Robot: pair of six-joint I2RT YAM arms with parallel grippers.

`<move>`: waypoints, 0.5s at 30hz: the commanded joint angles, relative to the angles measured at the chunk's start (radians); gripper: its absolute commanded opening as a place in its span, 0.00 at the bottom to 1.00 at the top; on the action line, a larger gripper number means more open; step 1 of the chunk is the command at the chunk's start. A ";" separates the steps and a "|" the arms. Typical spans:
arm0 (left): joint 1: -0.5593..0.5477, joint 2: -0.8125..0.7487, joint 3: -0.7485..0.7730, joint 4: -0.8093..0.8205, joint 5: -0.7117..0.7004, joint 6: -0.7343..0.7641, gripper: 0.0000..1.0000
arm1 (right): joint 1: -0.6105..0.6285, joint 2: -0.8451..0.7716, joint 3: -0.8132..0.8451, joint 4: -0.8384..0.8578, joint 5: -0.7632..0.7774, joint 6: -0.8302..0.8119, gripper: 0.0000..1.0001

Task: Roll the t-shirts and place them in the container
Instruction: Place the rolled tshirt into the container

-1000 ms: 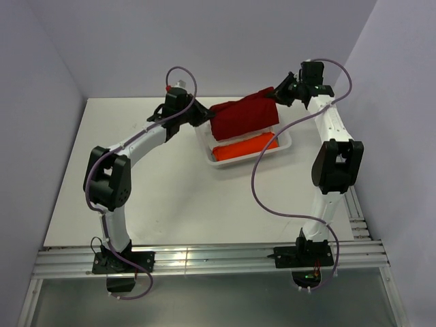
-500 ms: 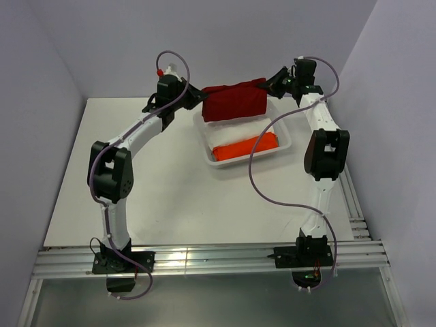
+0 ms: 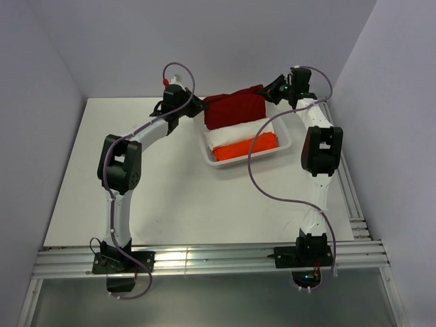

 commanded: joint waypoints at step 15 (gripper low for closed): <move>0.025 0.054 -0.081 -0.007 0.066 0.030 0.00 | -0.033 -0.019 -0.132 -0.032 0.086 -0.060 0.00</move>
